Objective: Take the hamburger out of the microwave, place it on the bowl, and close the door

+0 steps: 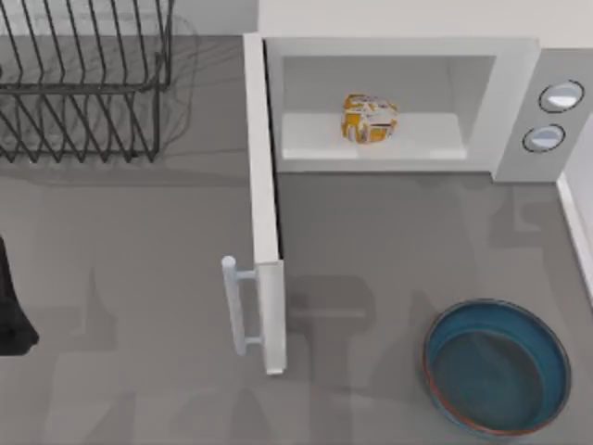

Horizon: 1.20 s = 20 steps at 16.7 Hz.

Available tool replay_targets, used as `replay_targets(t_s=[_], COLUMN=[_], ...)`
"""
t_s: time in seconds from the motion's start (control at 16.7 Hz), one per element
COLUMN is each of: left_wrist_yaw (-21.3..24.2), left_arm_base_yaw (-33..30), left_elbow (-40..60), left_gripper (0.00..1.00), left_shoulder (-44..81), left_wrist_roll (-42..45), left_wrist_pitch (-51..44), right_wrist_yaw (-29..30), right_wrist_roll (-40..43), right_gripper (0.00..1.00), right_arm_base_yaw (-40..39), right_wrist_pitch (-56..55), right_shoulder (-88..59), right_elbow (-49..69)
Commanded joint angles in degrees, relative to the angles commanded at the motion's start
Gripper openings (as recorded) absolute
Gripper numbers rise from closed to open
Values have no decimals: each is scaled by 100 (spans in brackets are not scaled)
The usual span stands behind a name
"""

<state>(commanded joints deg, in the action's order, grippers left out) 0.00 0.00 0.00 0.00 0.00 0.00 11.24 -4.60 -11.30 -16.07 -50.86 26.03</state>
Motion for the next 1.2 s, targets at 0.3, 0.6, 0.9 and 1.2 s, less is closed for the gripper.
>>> replay_targets(t_s=[0.3,0.6,0.9,1.2], left_wrist_yaw=[0,0,0,0], left_arm_base_yaw=[0,0,0,0], left_elbow=[0,0,0,0], left_gripper=[100,100,100,100], left_shoulder=[0,0,0,0], left_wrist_roll=[0,0,0,0], left_wrist_pitch=[0,0,0,0], right_wrist_yaw=[676,1326,1846,2128], right_wrist_roll=[-282,-556,-777,-899], right_gripper=[100,100,100,100], right_arm_base_yaw=[-681,-1338,-1864,-2150], right_wrist_pitch=[-972,-1911,-2665,-3075], right_shoulder=[-3052,-5985,-8324,-9595], right_elbow=[1578,3107,4334,5004])
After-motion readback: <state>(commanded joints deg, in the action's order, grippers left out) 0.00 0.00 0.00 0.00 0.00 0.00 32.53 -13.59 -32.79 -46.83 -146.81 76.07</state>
